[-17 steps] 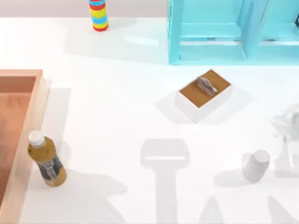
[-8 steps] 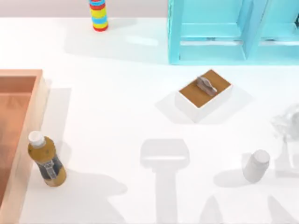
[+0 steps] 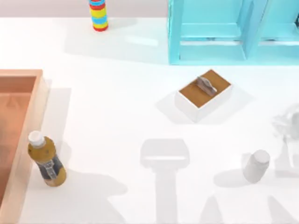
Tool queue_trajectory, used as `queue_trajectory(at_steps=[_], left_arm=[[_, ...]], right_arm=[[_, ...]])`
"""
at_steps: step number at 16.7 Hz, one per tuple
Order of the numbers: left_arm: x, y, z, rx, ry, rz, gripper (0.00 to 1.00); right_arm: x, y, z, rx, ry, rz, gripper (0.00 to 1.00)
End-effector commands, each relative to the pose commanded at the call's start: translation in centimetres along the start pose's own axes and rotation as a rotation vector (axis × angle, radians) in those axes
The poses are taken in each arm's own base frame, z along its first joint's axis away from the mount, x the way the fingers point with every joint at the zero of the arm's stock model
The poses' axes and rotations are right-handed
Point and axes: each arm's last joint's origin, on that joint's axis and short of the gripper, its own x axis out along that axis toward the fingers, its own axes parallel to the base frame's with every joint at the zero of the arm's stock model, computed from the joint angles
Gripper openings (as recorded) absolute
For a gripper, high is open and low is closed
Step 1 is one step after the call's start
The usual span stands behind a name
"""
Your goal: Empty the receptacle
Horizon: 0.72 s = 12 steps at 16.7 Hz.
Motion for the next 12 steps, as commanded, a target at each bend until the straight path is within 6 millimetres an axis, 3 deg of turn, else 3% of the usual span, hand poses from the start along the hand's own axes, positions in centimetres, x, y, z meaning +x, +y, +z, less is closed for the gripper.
queue_trajectory(at_steps=[3,5,12], left_arm=[[-0.5,0.0,0.2,0.002,-0.005,0.001,0.00],[-2.0,0.2,0.6,0.004,-0.013,0.004,0.00],[-10.9,0.0,0.4,0.004,0.014,-0.006,0.00]], right_arm=[[0.0,0.0,0.0,0.000,0.000,0.000,1.00],[0.0,0.0,0.0,0.000,0.000,0.000,1.00],[0.0,0.0,0.0,0.000,0.000,0.000,1.00]])
